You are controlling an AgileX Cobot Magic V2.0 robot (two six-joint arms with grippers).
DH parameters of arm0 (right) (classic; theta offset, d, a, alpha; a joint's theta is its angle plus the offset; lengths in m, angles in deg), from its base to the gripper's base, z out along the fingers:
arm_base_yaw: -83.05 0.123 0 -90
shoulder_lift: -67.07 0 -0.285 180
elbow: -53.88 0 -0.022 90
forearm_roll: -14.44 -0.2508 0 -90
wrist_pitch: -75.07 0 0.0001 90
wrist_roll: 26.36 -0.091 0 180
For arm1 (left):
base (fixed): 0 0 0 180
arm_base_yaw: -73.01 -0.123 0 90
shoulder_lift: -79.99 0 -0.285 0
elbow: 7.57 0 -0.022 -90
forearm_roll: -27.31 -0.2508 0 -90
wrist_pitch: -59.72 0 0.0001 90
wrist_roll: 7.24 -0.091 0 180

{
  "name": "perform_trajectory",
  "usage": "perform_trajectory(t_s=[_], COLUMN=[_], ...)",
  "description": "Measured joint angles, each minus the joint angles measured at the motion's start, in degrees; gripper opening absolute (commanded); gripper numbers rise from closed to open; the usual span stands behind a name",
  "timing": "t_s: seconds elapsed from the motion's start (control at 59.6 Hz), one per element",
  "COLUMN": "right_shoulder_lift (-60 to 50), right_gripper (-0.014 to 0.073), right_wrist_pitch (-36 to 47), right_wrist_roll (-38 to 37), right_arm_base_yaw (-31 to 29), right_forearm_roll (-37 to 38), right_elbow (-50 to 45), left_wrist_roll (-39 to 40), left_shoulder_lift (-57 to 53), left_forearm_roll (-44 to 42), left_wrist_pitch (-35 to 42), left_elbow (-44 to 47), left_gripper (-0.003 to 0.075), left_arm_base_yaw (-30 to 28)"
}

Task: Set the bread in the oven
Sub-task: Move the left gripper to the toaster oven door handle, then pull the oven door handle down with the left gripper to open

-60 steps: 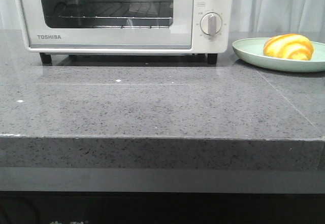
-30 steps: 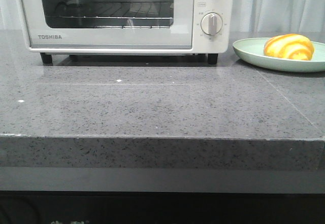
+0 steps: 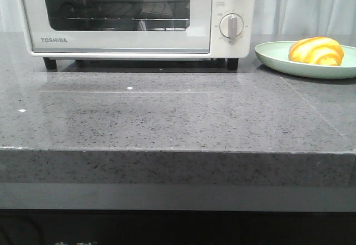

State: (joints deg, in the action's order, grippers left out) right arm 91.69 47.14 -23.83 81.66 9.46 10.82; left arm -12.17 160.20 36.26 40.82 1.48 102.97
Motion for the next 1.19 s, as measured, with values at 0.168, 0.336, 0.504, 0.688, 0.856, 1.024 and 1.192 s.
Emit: perform_trajectory(t_s=[0.168,0.336,0.504,0.688,0.856,1.024,1.192], right_shoulder_lift=[0.0,0.0,0.0,0.0,0.1,0.1,0.1], right_gripper=[-0.0067,-0.0067,-0.0067,-0.0067,-0.0067,-0.0067,-0.0067], right_wrist_pitch=[0.0,0.0,0.0,0.0,0.0,0.0,0.0], right_wrist_roll=[0.0,0.0,0.0,0.0,0.0,0.0,0.0], right_arm_base_yaw=[0.0,0.0,0.0,0.0,0.0,0.0,0.0], right_forearm_roll=[0.0,0.0,0.0,0.0,0.0,0.0,0.0], right_elbow=[0.0,0.0,0.0,0.0,0.0,0.0,0.0], left_wrist_roll=[0.0,0.0,0.0,0.0,0.0,0.0,0.0], left_shoulder_lift=[6.6,10.5,11.2,12.0,13.7,13.9,14.1], left_forearm_roll=[0.0,0.0,0.1,0.0,-0.2,-0.5,-0.7], left_wrist_pitch=[0.5,3.4,6.2,8.4,8.8,9.1,9.1], left_elbow=[-3.9,-5.4,-5.6,-5.9,-5.9,-5.9,-6.0], left_gripper=[-0.002,-0.002,-0.002,-0.002,-0.002,-0.002,-0.002], left_arm_base_yaw=[0.0,0.0,0.0,-0.1,-0.7,-0.7,-0.7])
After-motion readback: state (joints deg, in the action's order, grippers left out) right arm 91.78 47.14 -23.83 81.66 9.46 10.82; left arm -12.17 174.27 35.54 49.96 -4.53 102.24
